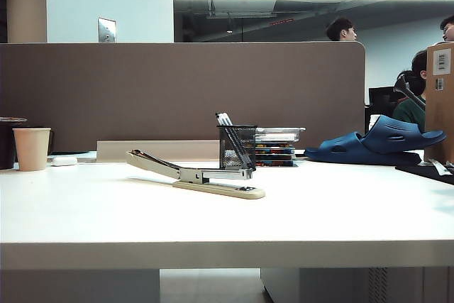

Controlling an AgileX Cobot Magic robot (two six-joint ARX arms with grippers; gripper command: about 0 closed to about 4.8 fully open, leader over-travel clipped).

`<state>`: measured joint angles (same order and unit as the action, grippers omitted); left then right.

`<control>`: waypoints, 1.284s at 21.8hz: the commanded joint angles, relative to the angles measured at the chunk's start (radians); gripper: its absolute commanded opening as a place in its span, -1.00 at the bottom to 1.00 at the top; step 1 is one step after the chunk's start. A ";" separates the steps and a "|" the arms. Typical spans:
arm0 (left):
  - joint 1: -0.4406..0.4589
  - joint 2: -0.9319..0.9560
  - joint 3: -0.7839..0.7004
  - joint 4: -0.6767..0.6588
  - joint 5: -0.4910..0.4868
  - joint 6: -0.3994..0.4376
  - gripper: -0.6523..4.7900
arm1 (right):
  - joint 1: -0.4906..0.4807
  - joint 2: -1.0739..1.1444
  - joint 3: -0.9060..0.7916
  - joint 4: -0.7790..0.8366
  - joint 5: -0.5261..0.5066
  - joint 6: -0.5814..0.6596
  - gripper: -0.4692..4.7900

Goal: Pick up a set of staples and put them into the open stapler.

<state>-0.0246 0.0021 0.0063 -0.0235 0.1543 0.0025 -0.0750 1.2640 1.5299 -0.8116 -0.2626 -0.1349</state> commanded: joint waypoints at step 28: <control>0.002 0.000 0.002 0.034 -0.020 -0.003 -0.78 | 0.007 -0.970 -1.395 0.897 0.000 0.163 -0.86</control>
<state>-0.0246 0.0021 0.0063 -0.0097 0.1345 0.0029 -0.0681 0.3016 0.1463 0.0284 -0.2649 0.0292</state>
